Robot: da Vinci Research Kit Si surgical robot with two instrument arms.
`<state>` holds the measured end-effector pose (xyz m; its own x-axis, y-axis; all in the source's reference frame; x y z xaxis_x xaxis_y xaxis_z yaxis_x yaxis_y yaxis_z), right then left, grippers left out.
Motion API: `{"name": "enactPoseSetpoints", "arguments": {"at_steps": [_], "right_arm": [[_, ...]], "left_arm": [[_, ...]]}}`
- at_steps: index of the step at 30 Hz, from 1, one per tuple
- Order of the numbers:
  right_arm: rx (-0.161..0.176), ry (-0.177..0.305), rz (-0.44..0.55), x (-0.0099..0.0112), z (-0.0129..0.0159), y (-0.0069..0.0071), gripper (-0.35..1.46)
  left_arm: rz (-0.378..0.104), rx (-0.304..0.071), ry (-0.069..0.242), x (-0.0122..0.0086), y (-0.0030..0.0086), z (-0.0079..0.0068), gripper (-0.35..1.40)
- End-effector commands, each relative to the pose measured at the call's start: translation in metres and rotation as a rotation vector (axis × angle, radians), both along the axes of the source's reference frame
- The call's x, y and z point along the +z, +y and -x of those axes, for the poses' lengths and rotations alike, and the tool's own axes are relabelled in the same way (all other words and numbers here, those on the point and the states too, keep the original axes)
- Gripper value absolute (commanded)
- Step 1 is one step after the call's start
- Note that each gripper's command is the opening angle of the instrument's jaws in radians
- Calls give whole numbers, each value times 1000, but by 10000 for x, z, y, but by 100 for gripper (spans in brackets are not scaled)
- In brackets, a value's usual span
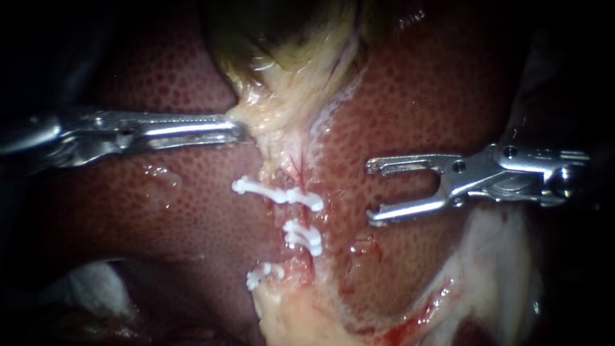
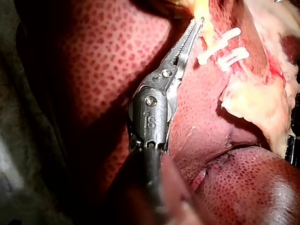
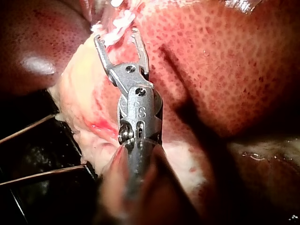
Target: Going back third clip right tube
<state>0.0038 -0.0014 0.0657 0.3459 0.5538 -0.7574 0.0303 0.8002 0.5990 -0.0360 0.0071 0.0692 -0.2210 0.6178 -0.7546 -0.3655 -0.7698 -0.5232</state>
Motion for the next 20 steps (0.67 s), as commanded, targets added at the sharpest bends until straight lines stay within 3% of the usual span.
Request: {"name": "enactPoseSetpoints", "arguments": {"at_steps": [1,6,20], "right_arm": [[0,0,0,0,0,0,49],[0,0,0,0,0,0,49],[-3,2,-1,-1,0,-1,49]], "left_arm": [[-2,4,5,3,0,4,-35],[-7,14,10,18,-1,22,-35],[-13,19,14,25,0,22,-35]]}}
